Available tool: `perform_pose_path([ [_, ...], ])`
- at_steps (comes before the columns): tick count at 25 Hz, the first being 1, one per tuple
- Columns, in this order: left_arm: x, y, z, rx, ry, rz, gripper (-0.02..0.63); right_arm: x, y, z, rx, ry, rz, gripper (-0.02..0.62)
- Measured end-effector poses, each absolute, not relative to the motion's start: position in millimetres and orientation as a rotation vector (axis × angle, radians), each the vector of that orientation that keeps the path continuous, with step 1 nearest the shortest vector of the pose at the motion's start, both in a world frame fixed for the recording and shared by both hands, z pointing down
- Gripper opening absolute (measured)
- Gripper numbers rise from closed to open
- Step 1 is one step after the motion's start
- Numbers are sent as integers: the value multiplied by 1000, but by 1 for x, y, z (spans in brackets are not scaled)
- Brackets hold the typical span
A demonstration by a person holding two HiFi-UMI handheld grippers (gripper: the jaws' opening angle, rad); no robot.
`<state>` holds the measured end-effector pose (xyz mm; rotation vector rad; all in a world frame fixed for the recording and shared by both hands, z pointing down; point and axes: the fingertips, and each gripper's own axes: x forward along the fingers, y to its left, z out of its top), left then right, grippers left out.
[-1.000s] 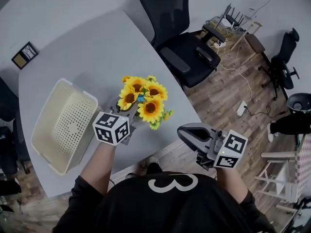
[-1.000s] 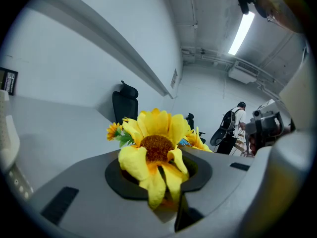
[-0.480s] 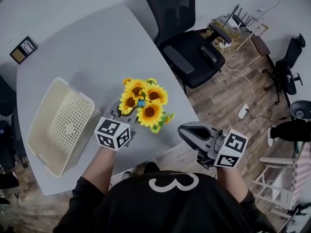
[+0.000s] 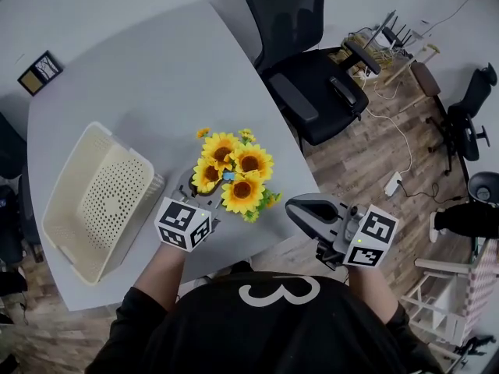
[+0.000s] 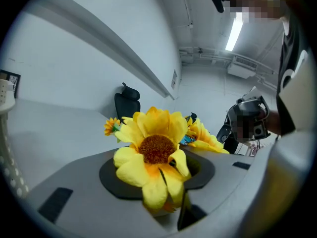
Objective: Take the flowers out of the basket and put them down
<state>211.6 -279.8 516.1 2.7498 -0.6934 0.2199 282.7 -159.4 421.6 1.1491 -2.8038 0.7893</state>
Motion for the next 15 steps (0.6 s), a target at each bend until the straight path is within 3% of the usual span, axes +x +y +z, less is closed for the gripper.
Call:
perform_pose_path([
  [6, 204, -281, 516, 2758, -710, 248, 247, 281, -166, 422, 1125, -2821, 787, 8],
  [15, 190, -281, 517, 2718, -704, 234, 318, 273, -176, 424, 1167, -2844, 794, 8],
])
